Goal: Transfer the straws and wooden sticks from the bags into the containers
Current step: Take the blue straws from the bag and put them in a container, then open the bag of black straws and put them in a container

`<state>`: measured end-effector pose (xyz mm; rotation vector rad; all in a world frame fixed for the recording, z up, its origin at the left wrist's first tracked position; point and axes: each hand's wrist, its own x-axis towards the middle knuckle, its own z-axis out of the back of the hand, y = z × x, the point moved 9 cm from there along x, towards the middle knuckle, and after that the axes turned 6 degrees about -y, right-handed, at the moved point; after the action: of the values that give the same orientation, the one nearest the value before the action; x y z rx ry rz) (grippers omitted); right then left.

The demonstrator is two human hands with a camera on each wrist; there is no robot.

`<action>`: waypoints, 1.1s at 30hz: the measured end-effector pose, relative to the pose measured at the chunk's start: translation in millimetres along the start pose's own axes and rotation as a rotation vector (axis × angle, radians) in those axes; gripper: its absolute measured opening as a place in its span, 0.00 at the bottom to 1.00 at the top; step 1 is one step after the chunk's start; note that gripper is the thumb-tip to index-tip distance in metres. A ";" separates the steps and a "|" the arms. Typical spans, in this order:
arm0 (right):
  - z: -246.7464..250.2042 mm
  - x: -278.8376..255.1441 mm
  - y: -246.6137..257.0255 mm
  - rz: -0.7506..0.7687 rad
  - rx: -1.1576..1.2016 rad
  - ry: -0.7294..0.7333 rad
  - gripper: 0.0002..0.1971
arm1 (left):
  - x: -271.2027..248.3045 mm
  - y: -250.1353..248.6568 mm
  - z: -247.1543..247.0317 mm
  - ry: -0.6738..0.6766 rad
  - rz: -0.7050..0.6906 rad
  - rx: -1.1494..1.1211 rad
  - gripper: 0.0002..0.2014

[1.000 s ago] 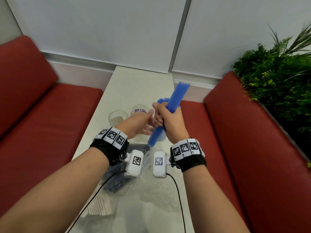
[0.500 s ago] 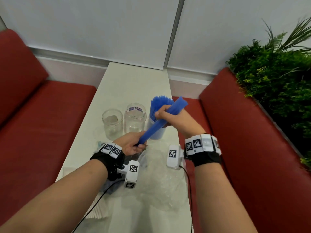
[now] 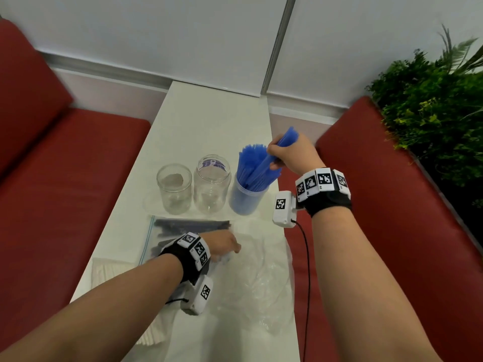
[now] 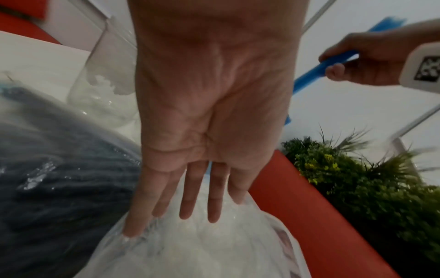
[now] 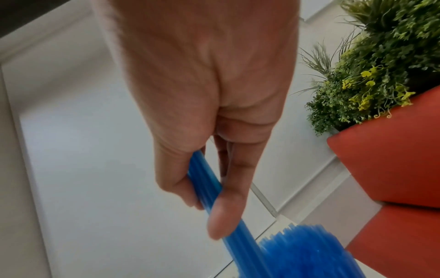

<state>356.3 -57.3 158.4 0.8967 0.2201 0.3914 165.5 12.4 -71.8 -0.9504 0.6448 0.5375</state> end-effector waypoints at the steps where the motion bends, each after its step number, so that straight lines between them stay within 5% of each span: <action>1: -2.2 5.4 -1.8 0.006 0.000 -0.018 0.02 | 2.1 -0.6 -5.5 0.037 -0.034 0.123 0.24; 5: -19.9 17.6 -23.3 -0.048 0.024 -0.075 0.03 | 8.3 6.1 -28.7 0.167 -0.065 0.447 0.56; 8: -41.2 18.3 -44.3 -0.114 -0.006 -0.081 0.04 | 12.8 4.9 -41.8 0.198 -0.099 0.531 0.63; 14: -56.9 18.0 -52.1 -0.025 -0.126 -0.148 0.15 | 25.6 13.3 -61.3 0.125 -0.115 0.565 0.43; 19: -28.5 1.0 -13.2 0.314 -0.030 -0.527 0.23 | 24.4 11.3 -62.1 0.111 -0.092 0.497 0.30; 21: -54.5 0.6 -9.1 0.371 -0.255 -0.433 0.27 | 23.3 8.6 -59.1 0.106 -0.089 0.472 0.27; 26: -114.9 -4.0 -60.1 0.200 -0.829 -0.002 0.38 | 13.8 4.8 -49.2 0.109 -0.064 0.378 0.20; 28: -106.3 -7.9 -54.4 0.211 -0.687 -0.019 0.37 | 6.3 2.9 -41.1 0.110 -0.062 0.362 0.14; 33: -35.0 -47.6 -55.0 0.113 -0.239 -0.447 0.23 | -23.7 2.1 -5.5 0.073 0.018 0.127 0.15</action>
<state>314.1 -83.1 94.6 0.7400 -0.2847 0.3043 146.2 5.4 -58.5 -0.8484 0.7454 0.4735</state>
